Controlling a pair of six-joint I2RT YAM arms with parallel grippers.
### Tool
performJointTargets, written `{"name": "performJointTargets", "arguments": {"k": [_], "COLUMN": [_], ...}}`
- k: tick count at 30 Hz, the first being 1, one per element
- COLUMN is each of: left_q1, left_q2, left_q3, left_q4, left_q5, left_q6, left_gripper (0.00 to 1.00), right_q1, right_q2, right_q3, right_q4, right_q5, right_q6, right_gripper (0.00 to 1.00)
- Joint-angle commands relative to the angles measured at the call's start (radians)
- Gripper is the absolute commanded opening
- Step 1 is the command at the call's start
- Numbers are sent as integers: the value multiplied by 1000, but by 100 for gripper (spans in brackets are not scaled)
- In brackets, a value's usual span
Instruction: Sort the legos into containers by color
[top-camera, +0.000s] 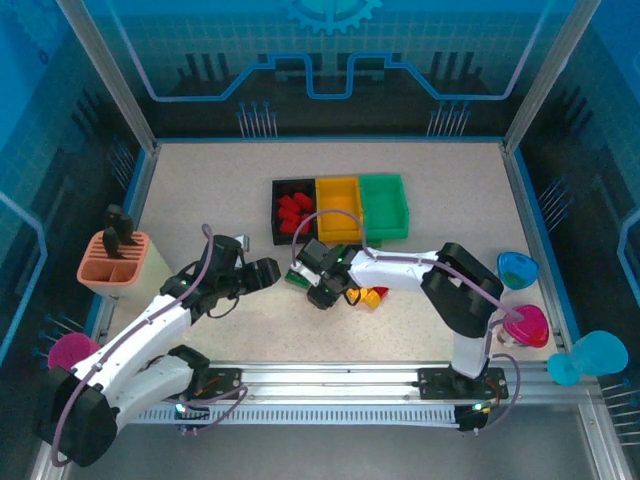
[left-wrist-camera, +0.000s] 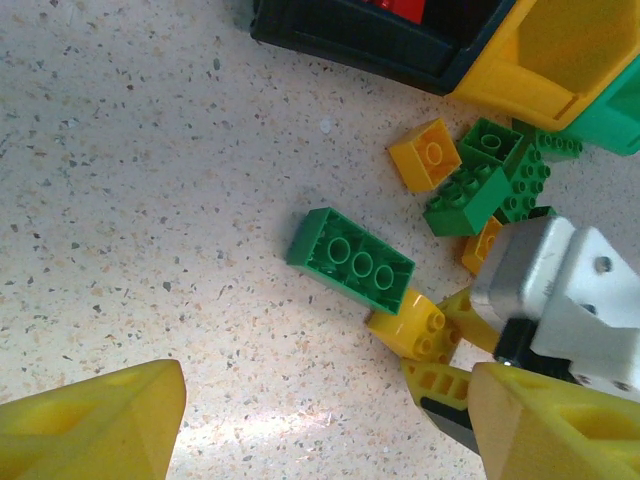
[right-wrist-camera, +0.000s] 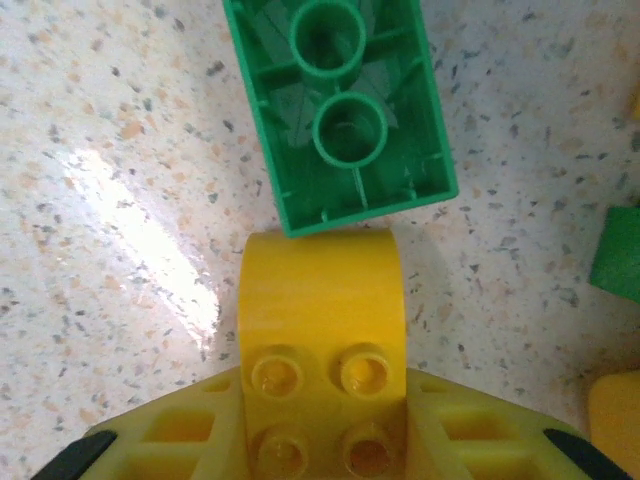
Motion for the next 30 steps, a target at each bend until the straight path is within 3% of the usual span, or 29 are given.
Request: {"name": "performJointTargets", "arguments": {"k": [1, 6, 11, 21, 27, 30], "left_q1": [11, 11, 10, -22, -85, -124], "left_q2": [-19, -17, -23, -73, -74, -57], "left_q3": [-1, 1, -9, -30, -25, -11], "left_q4": [-15, -18, -25, -59, -53, -46], "left_q5": [8, 18, 19, 7, -16, -31], "left_q6": [34, 35, 30, 23, 15, 17], "left_gripper": [75, 75, 75, 74, 73, 73], "right_q1": [-9, -114, -230, -327, -356, -362], "right_q2": [-107, -167, -105, 125, 204, 212], "right_q3": [11, 56, 193, 499, 603, 620], "right_q4": [-9, -8, -73, -205, -254, -265], "right_q5": [35, 32, 18, 79, 128, 142], "right_q6": [-3, 29, 74, 115, 137, 150], "right_gripper": [33, 33, 33, 33, 33, 48]}}
